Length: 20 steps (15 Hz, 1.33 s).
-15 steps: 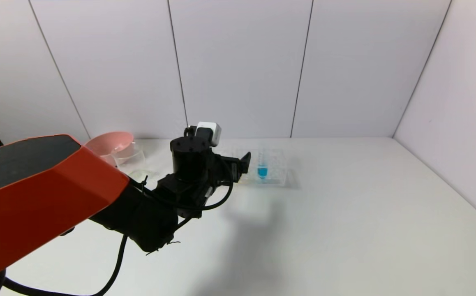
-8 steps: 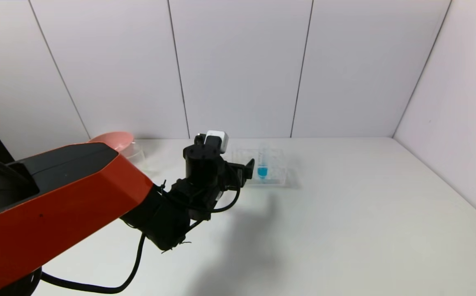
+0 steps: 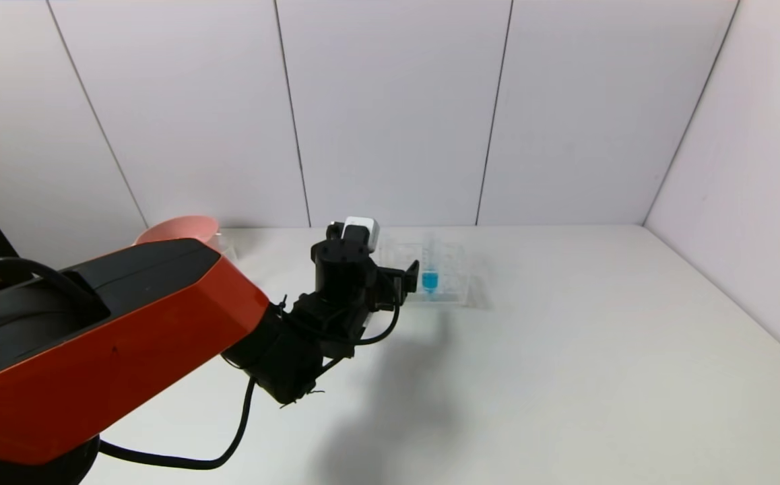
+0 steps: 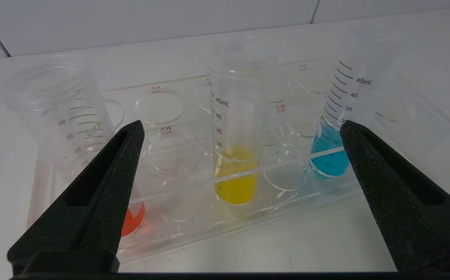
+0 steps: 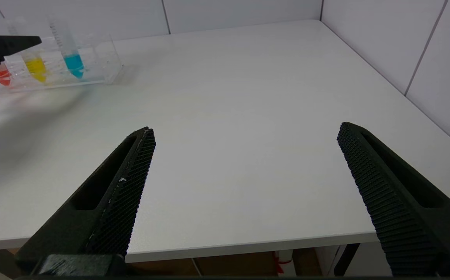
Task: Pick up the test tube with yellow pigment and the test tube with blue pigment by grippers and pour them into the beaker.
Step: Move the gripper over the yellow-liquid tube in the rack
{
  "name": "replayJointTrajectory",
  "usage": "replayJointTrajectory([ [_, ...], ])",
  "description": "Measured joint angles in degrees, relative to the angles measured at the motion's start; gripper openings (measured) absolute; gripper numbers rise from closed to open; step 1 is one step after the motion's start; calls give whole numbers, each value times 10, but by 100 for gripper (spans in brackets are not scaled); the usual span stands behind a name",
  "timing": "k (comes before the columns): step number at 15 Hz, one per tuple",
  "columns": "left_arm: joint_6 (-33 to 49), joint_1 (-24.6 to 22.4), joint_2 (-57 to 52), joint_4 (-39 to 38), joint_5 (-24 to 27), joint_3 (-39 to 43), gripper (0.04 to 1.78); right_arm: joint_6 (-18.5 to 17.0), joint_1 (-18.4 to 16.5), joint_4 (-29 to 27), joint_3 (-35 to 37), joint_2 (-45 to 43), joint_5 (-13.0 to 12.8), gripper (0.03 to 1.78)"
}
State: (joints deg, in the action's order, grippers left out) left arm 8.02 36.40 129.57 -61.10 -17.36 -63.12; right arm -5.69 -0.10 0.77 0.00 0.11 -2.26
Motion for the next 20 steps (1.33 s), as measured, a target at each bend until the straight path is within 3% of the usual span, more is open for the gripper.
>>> replayJointTrajectory([
  [20,-1,-39,44,32,0,-78,170,0,0,0,0,0,0,171],
])
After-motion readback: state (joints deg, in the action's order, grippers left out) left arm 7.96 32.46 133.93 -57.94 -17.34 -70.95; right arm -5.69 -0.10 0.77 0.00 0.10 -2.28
